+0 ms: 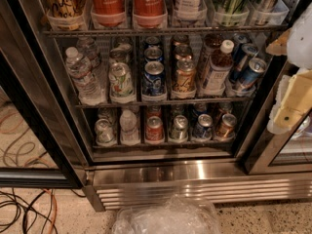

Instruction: Pick coke can from top shelf of fridge

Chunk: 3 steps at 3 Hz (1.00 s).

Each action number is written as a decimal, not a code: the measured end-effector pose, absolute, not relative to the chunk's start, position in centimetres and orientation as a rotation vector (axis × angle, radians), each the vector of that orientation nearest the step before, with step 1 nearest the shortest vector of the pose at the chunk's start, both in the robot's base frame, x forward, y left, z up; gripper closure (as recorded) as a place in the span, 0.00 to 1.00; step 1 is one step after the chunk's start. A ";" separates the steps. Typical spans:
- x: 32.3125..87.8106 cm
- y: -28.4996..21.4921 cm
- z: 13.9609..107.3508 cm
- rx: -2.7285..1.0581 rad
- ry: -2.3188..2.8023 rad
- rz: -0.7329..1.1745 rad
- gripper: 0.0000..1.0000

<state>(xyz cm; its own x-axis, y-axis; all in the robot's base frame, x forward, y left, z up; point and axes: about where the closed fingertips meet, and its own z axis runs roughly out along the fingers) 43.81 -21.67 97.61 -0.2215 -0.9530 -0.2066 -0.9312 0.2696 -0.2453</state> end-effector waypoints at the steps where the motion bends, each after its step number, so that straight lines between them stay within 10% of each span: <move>1: 43.8 -21.7 97.6 -1.725 2.232 -0.098 0.00; 3: 46.6 -20.5 98.9 -1.561 2.167 0.046 0.00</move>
Offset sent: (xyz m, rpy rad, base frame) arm 0.0127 0.0069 0.0062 0.0947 -0.0238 -0.0254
